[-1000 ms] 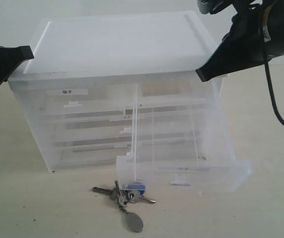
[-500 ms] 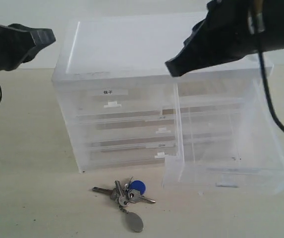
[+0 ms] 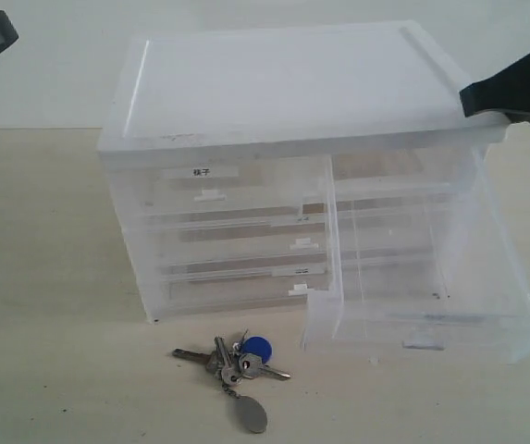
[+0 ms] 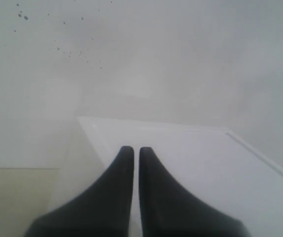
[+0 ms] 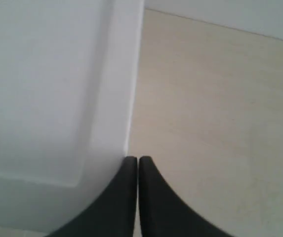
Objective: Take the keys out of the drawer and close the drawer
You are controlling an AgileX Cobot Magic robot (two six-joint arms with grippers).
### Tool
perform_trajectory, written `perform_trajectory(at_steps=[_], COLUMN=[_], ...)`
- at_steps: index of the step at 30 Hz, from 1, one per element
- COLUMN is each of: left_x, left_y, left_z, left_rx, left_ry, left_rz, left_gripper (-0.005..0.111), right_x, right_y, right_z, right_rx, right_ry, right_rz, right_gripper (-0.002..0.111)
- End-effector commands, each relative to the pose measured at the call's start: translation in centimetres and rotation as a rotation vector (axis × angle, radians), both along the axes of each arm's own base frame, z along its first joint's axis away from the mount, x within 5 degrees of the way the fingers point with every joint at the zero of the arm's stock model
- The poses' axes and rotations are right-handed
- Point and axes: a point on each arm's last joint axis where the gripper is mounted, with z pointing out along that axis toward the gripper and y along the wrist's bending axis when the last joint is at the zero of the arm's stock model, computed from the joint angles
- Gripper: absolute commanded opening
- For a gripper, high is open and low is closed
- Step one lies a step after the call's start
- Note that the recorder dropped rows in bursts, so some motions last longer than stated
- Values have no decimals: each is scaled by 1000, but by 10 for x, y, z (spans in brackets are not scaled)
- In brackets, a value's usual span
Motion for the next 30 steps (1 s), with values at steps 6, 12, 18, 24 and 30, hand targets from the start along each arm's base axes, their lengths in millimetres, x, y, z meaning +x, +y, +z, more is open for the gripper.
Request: perform_trajectory(at_steps=[6,12,18,24,30], left_x=[-1,-2,-2,-2,-6], left_y=[1,1,1,0,-1], left_z=[-1,-3,-2,-2,-11], left_rx=[5,8,9,9,5], left_ry=[-4,4,1,-9,7], left_rz=[11,11,9,-5,-18], left_gripper=[5,5,5,5,5], right_x=[-10,-9,-30,-104,-165], right_y=[43,43,36,59,91], right_z=[-1,2,41,71,39], right_rx=[19,9,-32,-67,-189], right_ry=[1,0,-79,-129,82], right_rz=[191,196,257,688,1135], right_gripper=[1,1,1,1,24])
